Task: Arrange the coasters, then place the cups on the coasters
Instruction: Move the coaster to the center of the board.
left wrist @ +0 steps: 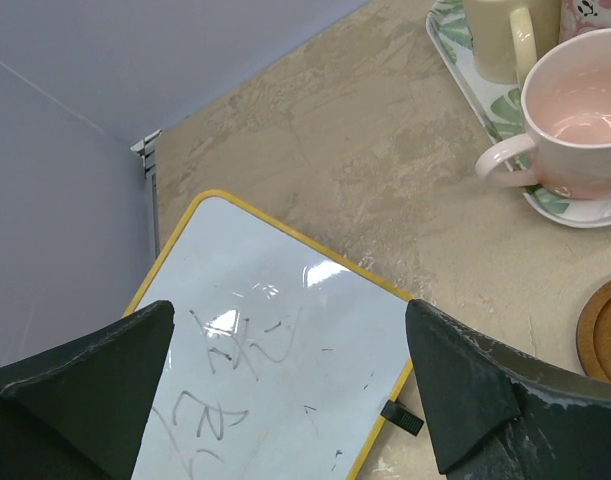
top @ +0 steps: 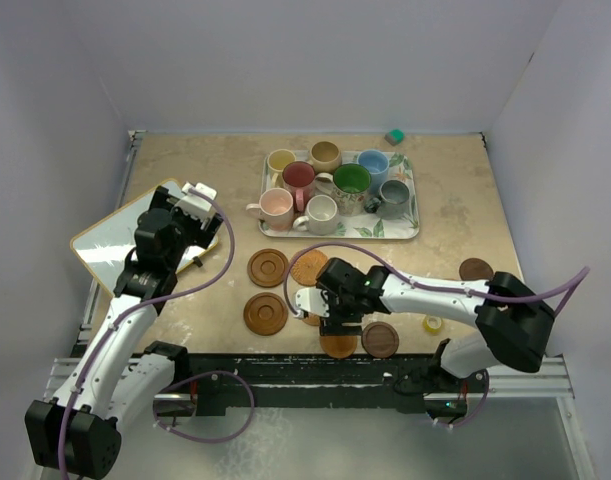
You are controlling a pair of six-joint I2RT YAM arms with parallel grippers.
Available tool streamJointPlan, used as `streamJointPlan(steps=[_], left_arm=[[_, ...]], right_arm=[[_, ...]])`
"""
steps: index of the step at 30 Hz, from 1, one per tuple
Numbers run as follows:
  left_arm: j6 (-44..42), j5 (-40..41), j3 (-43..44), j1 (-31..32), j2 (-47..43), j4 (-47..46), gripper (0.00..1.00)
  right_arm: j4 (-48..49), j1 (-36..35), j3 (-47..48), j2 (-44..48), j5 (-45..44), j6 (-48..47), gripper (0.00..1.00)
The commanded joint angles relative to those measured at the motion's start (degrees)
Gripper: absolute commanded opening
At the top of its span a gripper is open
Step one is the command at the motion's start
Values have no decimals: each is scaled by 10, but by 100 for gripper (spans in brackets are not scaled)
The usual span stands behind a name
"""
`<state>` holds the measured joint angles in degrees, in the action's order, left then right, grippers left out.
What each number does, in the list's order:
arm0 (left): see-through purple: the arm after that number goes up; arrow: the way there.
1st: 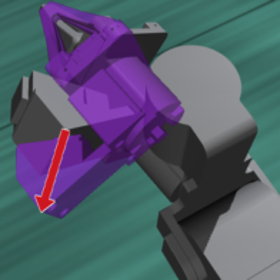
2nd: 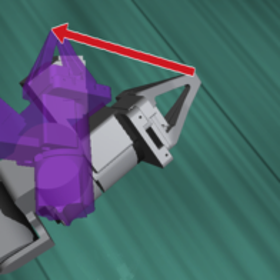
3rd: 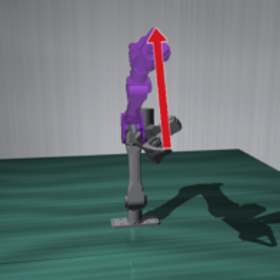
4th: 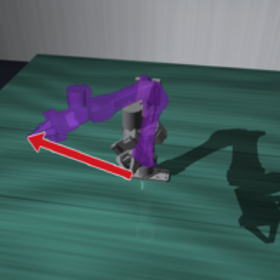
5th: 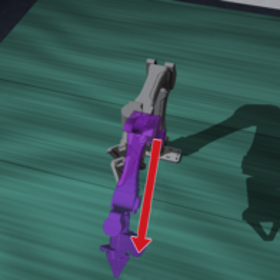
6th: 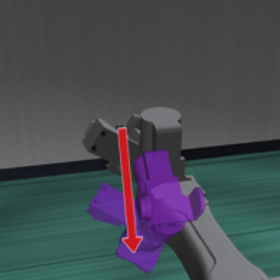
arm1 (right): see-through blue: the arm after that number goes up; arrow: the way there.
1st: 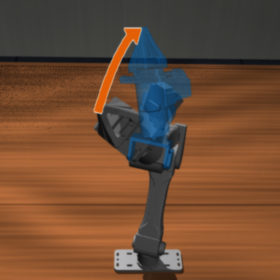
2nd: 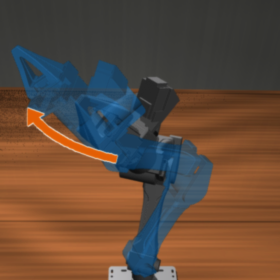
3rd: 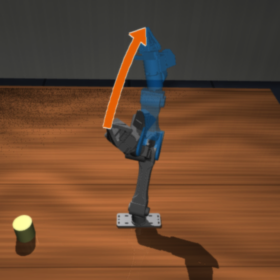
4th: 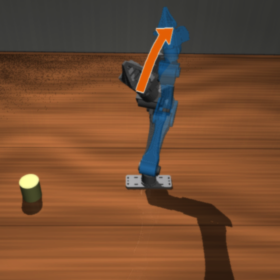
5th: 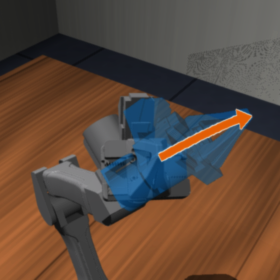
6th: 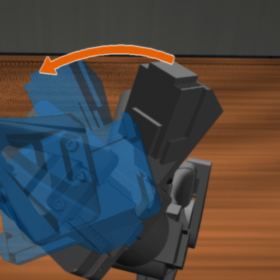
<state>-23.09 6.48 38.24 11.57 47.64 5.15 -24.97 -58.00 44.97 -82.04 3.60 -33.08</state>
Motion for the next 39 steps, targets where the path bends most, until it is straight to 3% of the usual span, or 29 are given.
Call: streamJointPlan(steps=[1, 18, 39], left_arm=[[2, -1, -3, -6, -3, -30, 95], [1, -4, -4, -6, -12, -27, 95], [0, 0, -3, -6, -17, -23, 95]], right_arm=[[-3, -16, 13, -14, 10, 14, 77], [-26, -17, -20, -10, -80, -29, 73], [-3, 127, -17, -39, -126, -98, 69]])
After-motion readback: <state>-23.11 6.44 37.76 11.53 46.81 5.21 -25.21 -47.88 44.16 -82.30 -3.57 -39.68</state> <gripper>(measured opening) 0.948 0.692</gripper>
